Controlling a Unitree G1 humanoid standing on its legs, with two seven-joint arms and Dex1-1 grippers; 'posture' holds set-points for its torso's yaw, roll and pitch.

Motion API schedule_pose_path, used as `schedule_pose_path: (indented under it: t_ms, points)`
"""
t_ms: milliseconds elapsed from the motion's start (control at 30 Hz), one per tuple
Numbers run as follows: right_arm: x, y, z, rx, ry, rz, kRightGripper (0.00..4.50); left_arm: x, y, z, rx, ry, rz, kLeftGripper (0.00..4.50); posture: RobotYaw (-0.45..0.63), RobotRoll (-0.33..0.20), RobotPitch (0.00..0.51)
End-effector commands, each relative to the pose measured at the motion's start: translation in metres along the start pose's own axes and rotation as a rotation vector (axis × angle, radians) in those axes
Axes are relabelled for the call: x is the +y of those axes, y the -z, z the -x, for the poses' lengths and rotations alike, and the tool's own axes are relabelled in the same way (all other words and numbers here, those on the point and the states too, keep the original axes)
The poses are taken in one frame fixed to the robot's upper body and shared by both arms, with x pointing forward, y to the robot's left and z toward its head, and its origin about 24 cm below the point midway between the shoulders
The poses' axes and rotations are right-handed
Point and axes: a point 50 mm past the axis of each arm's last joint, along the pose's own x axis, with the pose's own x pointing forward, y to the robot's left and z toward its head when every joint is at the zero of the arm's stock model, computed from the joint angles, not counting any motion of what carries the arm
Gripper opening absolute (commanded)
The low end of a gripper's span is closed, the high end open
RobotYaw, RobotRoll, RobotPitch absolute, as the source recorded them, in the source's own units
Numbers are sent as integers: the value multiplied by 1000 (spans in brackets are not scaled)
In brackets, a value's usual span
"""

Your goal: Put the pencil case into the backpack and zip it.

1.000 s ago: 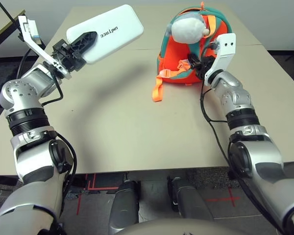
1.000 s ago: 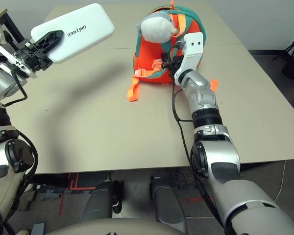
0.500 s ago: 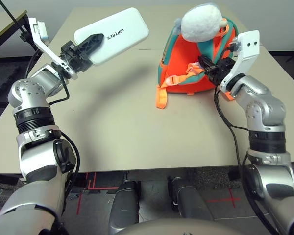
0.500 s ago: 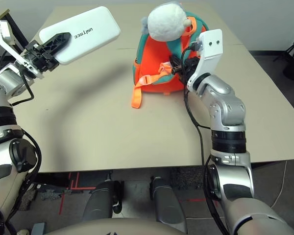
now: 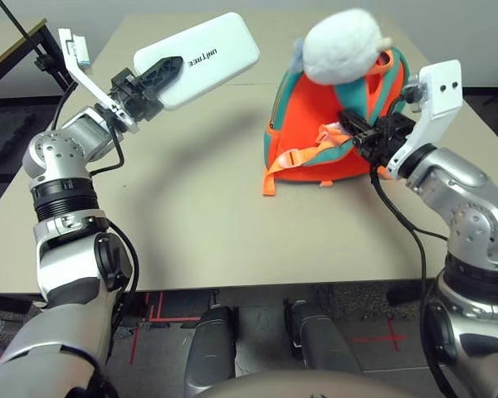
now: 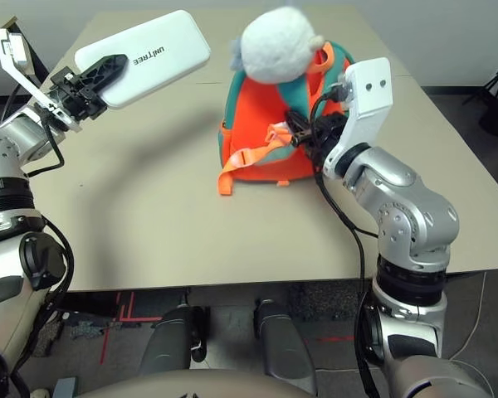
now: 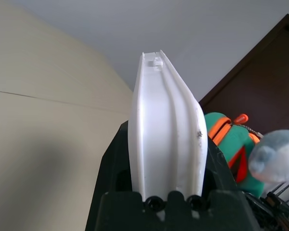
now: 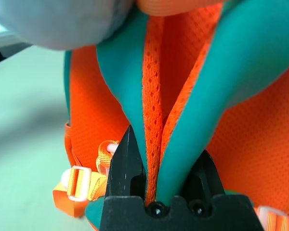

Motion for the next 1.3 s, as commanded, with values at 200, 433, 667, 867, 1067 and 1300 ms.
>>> schedule_pose_path:
  t_ms: [200,433,667,867,1067,1300]
  points:
    - [-3,22,2,10,22,8,572,-15,-6,-15,34,97,-45,1220,-206,0,117]
    - [-7,41,3,53,33,10,572,-29,-16,-23,79,166,-102,1220,-195,0,114]
    - [-8,47,-1,57,37,5,572,-48,-34,-30,141,288,-194,1220,-194,0,111]
    - [-10,49,-2,56,43,2,572,-54,-33,-35,212,354,-220,1220,-201,0,108]
    - [-9,49,-4,54,39,0,572,-53,-18,-45,306,397,-254,1220,-202,0,107]
    - [-10,47,-5,50,39,3,572,-48,-5,-55,396,412,-308,1220,-210,0,108]
